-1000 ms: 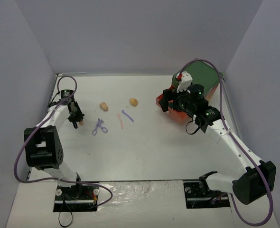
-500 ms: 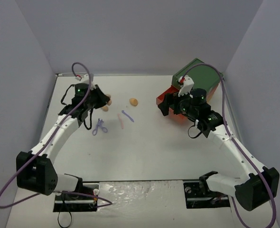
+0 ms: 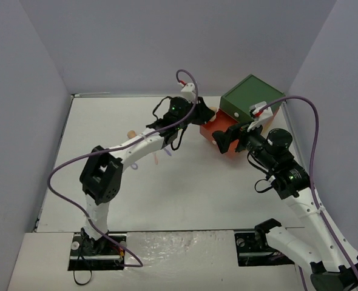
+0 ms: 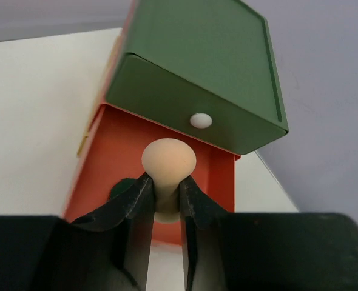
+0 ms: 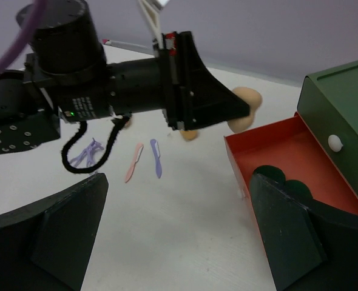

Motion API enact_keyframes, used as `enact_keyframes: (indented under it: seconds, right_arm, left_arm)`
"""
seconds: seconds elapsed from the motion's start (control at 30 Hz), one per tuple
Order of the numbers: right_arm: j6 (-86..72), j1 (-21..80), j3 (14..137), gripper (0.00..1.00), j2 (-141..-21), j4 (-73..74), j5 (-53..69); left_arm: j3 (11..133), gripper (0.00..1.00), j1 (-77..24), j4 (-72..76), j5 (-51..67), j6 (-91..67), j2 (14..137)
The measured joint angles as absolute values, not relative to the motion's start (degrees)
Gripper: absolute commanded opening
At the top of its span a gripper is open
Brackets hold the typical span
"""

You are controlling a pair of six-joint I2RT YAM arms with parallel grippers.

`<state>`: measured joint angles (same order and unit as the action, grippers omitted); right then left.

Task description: Organize the makeup

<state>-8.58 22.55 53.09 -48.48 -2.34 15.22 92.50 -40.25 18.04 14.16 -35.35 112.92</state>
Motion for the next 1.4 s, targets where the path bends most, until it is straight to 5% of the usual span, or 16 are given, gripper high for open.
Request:
enact_keyframes:
  seconds: [0.13, 0.33, 0.8, 1.1, 1.4]
  right_arm:
    - [-8.5, 22.5, 52.4, 1.00, -48.3, -1.5, 14.8]
    - [-7.9, 22.5, 52.3, 1.00, -47.5, -0.4, 13.6]
    - [-7.0, 22.5, 52.1, 1.00, -47.3, 1.0, 12.6]
    - [-7.0, 22.5, 51.3, 1.00, -47.4, 1.2, 12.6]
    - [-7.0, 22.5, 50.5, 1.00, -47.4, 1.5, 12.6]
  left_arm:
    - [98.7, 0.69, -42.9, 17.6, 14.8, -33.6, 120.4]
    - [102.7, 0.90, -43.6, 13.7, 12.5, -29.9, 122.8]
    - [100.8, 0.91, -39.7, -12.1, -14.2, -23.3, 106.8]
    - [95.8, 0.91, -21.9, -25.8, -15.1, -28.7, 110.5]
    - [97.6, 0.87, -14.9, -31.4, -10.4, -31.5, 121.1]
